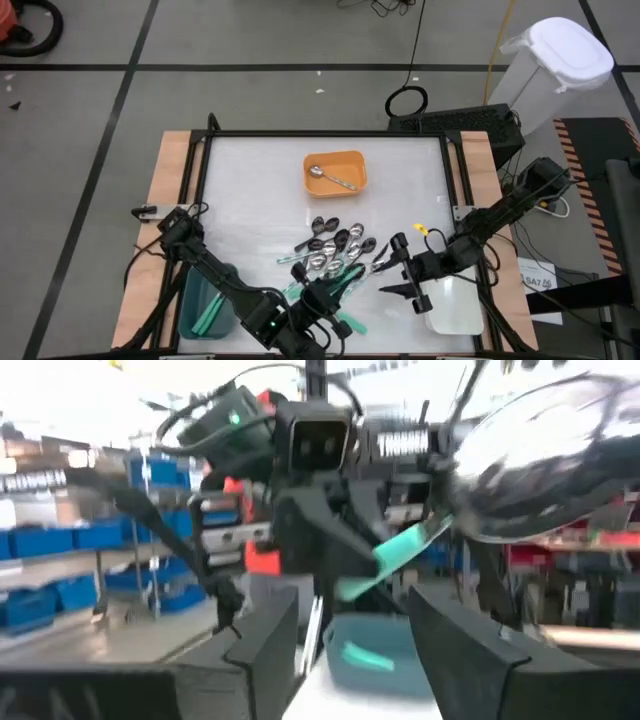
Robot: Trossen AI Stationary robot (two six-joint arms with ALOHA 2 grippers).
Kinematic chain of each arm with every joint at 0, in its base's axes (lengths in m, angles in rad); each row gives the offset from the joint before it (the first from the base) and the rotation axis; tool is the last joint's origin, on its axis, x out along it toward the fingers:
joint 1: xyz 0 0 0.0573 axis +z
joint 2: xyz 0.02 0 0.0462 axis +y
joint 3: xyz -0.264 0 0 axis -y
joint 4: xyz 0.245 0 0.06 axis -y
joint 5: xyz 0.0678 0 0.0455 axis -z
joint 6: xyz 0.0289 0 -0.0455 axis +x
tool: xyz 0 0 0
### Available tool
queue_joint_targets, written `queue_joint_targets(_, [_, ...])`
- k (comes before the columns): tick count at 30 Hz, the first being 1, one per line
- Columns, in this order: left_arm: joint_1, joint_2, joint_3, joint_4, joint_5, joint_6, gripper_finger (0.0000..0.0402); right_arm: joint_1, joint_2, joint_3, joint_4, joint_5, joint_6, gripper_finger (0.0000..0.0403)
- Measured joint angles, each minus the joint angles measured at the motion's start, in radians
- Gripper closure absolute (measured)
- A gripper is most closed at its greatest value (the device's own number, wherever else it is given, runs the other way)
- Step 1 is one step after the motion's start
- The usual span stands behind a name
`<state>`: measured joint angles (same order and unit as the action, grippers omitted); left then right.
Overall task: Sort silverware by color (type)
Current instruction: Put the green spoon into the blue bin
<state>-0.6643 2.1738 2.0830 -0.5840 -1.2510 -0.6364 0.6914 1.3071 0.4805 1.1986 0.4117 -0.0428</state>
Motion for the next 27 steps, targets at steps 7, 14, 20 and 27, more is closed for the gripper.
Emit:
queue_joint_targets(7, [0.003, 0.000, 0.000, 0.119, 0.041, 0.098, 0.0361, 0.000, 0.032, 0.000, 0.079, 0.001, -0.020, 0.0216])
queue_joint_targets(14, [0.026, 0.051, 0.000, 0.346, 0.114, 0.267, 0.0361, 0.000, 0.055, 0.000, 0.149, -0.007, -0.029, 0.0216])
queue_joint_targets(20, [0.043, 0.062, 0.000, 0.390, 0.114, 0.311, 0.0361, 0.009, 0.055, 0.001, 0.198, -0.074, -0.050, 0.0225])
queue_joint_targets(27, [0.035, 0.062, 0.000, 0.395, 0.113, 0.324, 0.0361, 0.013, 0.055, 0.001, 0.205, -0.076, -0.069, 0.0293])
